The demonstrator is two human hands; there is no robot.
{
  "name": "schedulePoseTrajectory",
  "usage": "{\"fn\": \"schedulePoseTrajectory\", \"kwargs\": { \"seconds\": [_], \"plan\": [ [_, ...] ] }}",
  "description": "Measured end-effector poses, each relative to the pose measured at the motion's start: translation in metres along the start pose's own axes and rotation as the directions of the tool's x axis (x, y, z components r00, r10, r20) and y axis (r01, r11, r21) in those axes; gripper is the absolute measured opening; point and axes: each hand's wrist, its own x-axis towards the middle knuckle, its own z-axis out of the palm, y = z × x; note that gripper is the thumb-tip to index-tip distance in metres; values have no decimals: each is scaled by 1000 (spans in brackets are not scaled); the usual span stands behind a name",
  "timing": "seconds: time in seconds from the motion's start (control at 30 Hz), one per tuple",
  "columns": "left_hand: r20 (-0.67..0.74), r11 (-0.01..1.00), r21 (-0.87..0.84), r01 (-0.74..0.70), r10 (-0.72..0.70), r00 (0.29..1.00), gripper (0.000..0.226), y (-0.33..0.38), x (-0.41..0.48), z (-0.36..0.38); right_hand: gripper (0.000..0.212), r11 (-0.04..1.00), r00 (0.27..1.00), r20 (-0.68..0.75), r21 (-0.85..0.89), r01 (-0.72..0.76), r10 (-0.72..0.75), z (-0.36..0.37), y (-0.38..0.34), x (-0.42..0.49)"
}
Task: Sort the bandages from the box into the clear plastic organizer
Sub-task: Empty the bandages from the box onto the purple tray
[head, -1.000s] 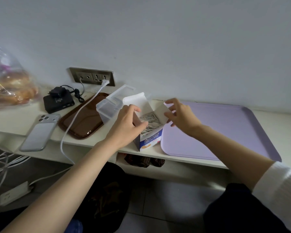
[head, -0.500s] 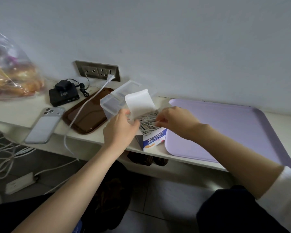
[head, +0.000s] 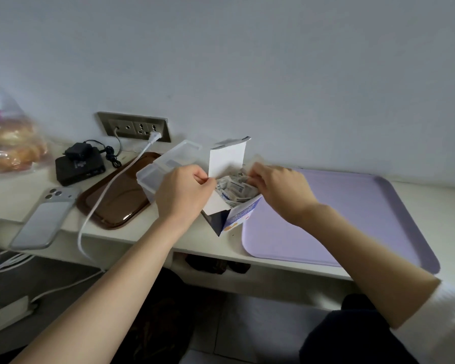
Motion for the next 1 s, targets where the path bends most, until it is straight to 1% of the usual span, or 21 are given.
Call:
{"fn": "schedulePoseTrajectory", "kwargs": {
  "seconds": [0.07, 0.13, 0.2, 0.27, 0.33, 0.4, 0.43, 0.47, 0.53, 0.57, 0.63, 0.67, 0.73, 0.77, 0.8, 0.87, 0.93, 1.0],
  "plan": [
    [7, 1000, -23, -22, 22, 1000, 14, 8, 3, 2, 23, 994, 996, -37, 84, -74, 77, -6, 7, -1],
    [26, 998, -43, -35, 36, 999, 14, 15, 4, 7, 19, 982, 993, -31, 150, -111, 117, -8, 14, -3],
    [54, 998, -47, -41, 44, 998, 12, 20, 5, 12, 15, 989, 996, -16, 121, -90, 92, -6, 20, -7],
    [68, 998, -58, -30, 34, 997, 11, 24, 5, 16, 15, 994, 997, -41, 88, -64, 68, -3, 25, -10],
    [77, 996, -85, -12, 19, 997, 12, 27, 5, 18, 14, 992, 994, -91, 112, -54, 64, -1, 28, -10],
    [89, 995, -105, 1, 8, 996, 10, 28, 7, 19, 7, 984, 993, -104, 175, -41, 60, 2, 30, -9],
    [94, 994, -106, 6, 4, 996, 8, 29, 7, 20, 6, 972, 994, -91, 232, -37, 60, 2, 29, -7],
    [97, 994, -107, 9, 1, 995, 7, 29, 8, 20, 10, 951, 996, -63, 306, -40, 63, 3, 29, -6],
    [98, 994, -110, 13, -2, 995, 7, 30, 9, 22, 24, 901, 997, 38, 427, -74, 63, 1, 27, -6],
    [97, 993, -113, 14, -3, 995, 9, 31, 9, 22, 27, 890, 993, 103, 446, -95, 54, -1, 25, -7],
    [96, 993, -120, 11, 1, 995, 10, 34, 9, 23, 25, 901, 981, 192, 419, -115, 37, -1, 25, -6],
    [101, 993, -120, 4, 9, 995, 9, 35, 9, 25, 27, 914, 977, 212, 387, -118, 37, -1, 26, -6],
    [117, 994, -105, -18, 30, 993, 9, 37, 7, 28, 38, 935, 970, 238, 328, -136, 58, -1, 29, -6],
    [124, 995, -92, -29, 40, 992, 9, 38, 6, 31, 38, 939, 970, 234, 313, -146, 73, -3, 31, -7],
    [125, 996, -79, -35, 44, 991, 9, 38, 5, 32, 33, 945, 973, 210, 288, -152, 93, -5, 34, -6],
    [123, 997, -67, -35, 43, 991, 10, 39, 7, 34, 26, 956, 988, 49, 248, -153, 146, -13, 40, -5],
    [120, 998, -49, -40, 46, 992, 9, 39, 10, 33, 24, 922, 964, -125, 342, -181, 235, -23, 50, -4],
    [102, 998, -24, -51, 53, 993, 8, 40, 15, 32, 23, 856, 913, -200, 462, -233, 356, -33, 61, -5]
  ]
}}
